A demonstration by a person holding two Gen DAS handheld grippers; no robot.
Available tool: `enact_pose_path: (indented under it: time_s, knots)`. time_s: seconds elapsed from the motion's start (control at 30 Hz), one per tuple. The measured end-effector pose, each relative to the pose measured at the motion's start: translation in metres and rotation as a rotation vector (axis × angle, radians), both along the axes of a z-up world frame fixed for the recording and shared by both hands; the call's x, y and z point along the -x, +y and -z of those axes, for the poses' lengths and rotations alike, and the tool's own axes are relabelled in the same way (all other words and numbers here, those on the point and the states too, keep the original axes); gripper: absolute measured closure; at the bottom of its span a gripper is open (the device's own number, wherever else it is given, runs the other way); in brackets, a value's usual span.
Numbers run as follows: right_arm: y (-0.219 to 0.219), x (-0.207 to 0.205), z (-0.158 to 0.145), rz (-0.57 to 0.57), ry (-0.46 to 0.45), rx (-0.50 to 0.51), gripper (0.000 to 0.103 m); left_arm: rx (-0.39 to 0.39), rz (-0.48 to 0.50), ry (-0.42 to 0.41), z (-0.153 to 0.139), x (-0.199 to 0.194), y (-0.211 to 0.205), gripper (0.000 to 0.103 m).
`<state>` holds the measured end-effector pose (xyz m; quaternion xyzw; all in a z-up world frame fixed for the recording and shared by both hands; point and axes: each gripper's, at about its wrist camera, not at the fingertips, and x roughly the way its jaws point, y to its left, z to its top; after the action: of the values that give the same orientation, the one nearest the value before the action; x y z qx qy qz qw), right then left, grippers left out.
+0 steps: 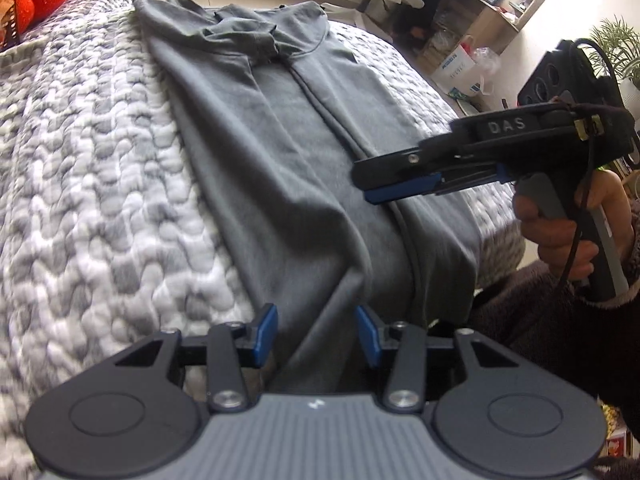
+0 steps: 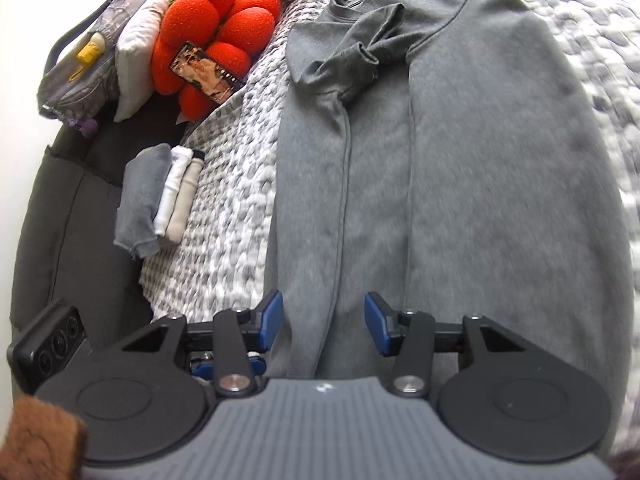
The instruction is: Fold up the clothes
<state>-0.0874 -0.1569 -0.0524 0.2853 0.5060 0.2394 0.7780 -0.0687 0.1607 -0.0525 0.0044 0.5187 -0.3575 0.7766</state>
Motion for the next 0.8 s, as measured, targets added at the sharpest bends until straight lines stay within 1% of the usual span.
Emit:
enact_pose_path:
  time_s: [0.13,0.2,0.23,0.3,0.5,0.7,0.8]
  knots:
    - [-0.002,0.018,0.0,-0.021,-0.011,-0.013,0.053,-0.015,0.003,0.004,0.002,0.016,0.007,0.058]
    - [-0.002,0.026,0.002,-0.031,-0.013,-0.023,0.053,-0.005,0.015,-0.006,0.002,0.024,0.008,0.059]
    - [-0.002,0.03,0.003,-0.037,-0.013,-0.032,0.053,0.003,0.023,-0.012,0.002,0.027,0.008,0.06]
    - [0.0,0.036,0.008,-0.051,-0.01,-0.062,0.053,0.017,0.045,-0.022,0.002,0.033,0.007,0.061]
    - [0.004,0.039,0.019,-0.05,0.007,-0.094,0.053,0.017,0.111,-0.002,0.015,0.041,-0.008,0.062]
    - [-0.001,0.04,0.023,-0.03,0.022,-0.125,0.053,0.075,0.187,0.026,0.025,0.049,-0.027,0.062]
    - [-0.004,0.041,0.027,-0.024,0.036,-0.14,0.053,0.08,0.222,0.036,0.03,0.052,-0.034,0.062]
